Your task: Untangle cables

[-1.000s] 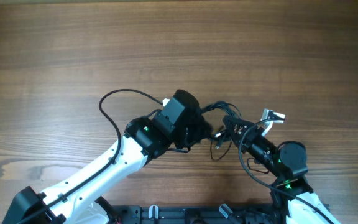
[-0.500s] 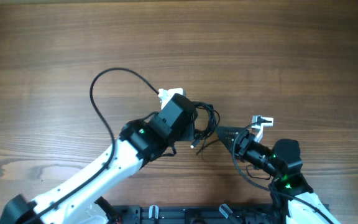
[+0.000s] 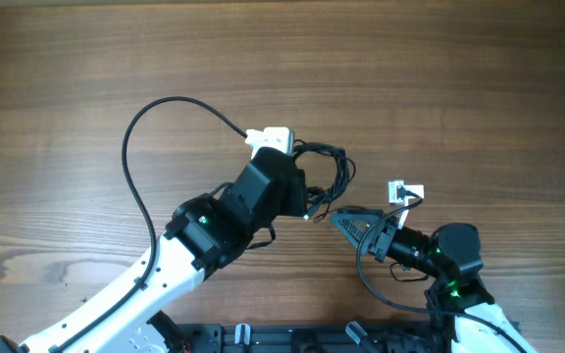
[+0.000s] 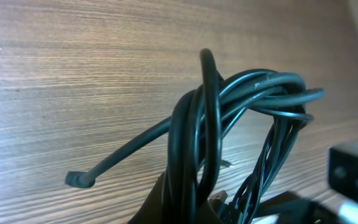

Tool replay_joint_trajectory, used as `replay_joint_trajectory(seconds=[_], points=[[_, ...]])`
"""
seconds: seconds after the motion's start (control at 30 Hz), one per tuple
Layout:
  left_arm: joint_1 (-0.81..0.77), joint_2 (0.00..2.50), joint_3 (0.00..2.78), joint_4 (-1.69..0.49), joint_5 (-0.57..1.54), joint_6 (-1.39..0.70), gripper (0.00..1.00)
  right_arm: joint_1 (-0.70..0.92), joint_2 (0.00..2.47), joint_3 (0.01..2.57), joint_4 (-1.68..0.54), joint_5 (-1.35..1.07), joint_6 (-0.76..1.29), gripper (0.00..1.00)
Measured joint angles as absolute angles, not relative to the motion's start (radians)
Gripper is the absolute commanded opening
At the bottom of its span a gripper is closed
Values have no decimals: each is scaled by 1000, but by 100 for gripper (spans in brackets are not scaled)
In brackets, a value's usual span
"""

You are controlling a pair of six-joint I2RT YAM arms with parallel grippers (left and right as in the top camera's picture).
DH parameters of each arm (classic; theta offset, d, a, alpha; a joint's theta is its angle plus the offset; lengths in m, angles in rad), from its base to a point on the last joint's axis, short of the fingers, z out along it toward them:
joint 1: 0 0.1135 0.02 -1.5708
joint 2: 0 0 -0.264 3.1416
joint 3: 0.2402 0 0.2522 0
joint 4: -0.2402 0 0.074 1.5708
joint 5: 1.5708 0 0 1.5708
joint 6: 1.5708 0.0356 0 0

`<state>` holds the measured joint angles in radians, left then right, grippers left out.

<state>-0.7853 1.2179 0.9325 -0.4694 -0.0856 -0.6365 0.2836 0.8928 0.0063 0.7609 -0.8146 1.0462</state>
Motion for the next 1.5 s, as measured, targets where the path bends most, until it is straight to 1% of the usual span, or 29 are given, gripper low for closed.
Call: replay_joint_trajectory(seconds=[0.13, 0.27, 0.3, 0.33, 0.4, 0.47, 0.53, 0.6, 0.7, 0.77, 1.0, 1.13, 1.2, 1.3, 1.33, 1.43, 1.5], points=[[-786, 1218, 933, -456, -86, -721, 4, 284, 893, 6, 765, -813, 1107, 69], [-816, 1227, 933, -413, -85, -752, 4, 284, 893, 6, 766, -788, 1158, 68], [-824, 1227, 933, -404, -86, -755, 4, 284, 893, 6, 768, -784, 1163, 65], [-831, 1227, 933, -393, -85, -757, 4, 284, 893, 6, 771, -780, 1166, 50], [-839, 1227, 933, -387, -86, -762, 4, 284, 893, 6, 776, -777, 1176, 36], [-839, 1230, 933, -387, -86, -762, 4, 284, 893, 6, 801, -777, 1183, 19], [-839, 1238, 933, -387, -86, -763, 4, 284, 894, 6, 843, -777, 1185, 14], [-839, 1250, 933, -385, -86, -764, 4, 284, 893, 6, 910, -777, 1217, 12], [-839, 1283, 933, -384, -82, -765, 4, 284, 893, 6, 994, -776, 1242, 11], [-846, 1302, 933, -384, -73, -765, 4, 284, 893, 6, 1003, -759, 1254, 11], [-897, 1311, 933, -386, -39, -746, 4, 284, 893, 6, 924, -659, 1256, 11], [-901, 1311, 933, -390, 26, -691, 4, 285, 893, 6, 818, -589, 1256, 11], [-902, 1311, 933, -403, 62, -650, 4, 285, 893, 6, 749, -552, 1256, 14], [-902, 1308, 933, -427, 101, -604, 4, 286, 893, 6, 693, -516, 1248, 21], [-902, 1304, 933, -427, 116, -590, 4, 286, 893, 6, 690, -513, 1246, 24], [-901, 1278, 933, -409, 212, -521, 4, 292, 889, 6, 705, -516, 1240, 36], [-901, 1275, 933, -403, 237, -506, 4, 294, 884, 7, 715, -524, 1235, 41]])
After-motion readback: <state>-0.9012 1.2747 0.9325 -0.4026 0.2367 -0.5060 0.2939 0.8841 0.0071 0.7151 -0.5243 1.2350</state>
